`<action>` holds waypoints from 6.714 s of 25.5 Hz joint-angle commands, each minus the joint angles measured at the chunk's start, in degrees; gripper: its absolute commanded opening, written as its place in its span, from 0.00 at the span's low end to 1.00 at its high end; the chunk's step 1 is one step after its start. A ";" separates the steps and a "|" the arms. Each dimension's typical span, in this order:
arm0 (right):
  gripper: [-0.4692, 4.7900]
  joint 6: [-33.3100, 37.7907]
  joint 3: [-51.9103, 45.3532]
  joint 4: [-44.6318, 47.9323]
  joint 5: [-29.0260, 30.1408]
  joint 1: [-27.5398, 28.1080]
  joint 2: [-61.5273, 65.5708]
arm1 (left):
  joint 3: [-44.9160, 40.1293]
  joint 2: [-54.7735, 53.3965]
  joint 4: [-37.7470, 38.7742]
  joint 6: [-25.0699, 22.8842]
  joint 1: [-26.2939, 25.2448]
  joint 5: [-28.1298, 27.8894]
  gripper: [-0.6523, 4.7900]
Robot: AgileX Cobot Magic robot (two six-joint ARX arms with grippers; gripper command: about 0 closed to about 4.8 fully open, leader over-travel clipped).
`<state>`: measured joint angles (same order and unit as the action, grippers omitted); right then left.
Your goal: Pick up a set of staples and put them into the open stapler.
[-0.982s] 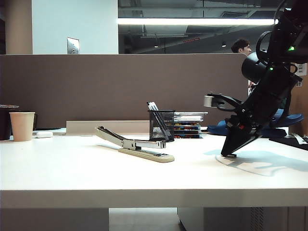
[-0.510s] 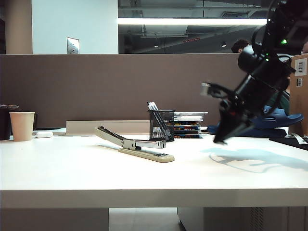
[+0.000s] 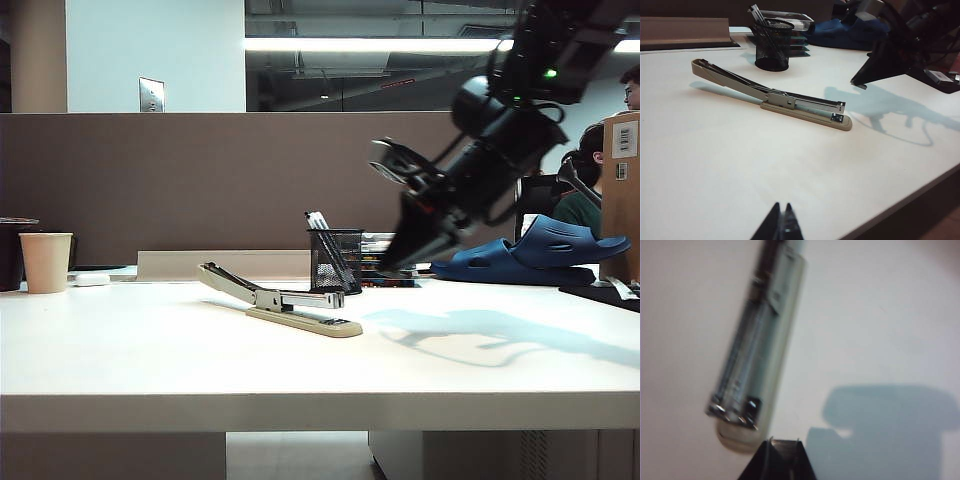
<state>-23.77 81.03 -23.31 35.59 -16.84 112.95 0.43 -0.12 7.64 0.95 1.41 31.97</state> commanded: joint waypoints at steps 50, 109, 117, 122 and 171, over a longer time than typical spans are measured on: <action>0.19 17.75 0.24 15.34 4.20 -6.54 6.16 | 0.07 0.00 0.46 -0.09 -0.09 0.22 0.11; 0.17 19.43 1.29 14.19 -0.72 -8.26 5.57 | 0.07 0.00 0.46 -0.09 -0.09 0.22 0.11; 0.16 19.43 1.29 14.88 -0.96 -8.28 5.57 | 0.07 0.00 0.46 -0.09 -0.09 0.22 0.11; 0.08 19.26 1.29 15.61 -1.44 -8.28 5.57 | 0.07 0.00 0.46 -0.09 -0.09 0.22 0.11; 0.08 19.76 1.31 16.15 -1.27 -8.48 4.09 | 0.07 0.00 0.44 -0.07 -0.09 0.22 0.11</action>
<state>-4.34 82.30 -6.79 33.93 -25.12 117.25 0.45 -0.10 7.68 0.95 1.41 31.97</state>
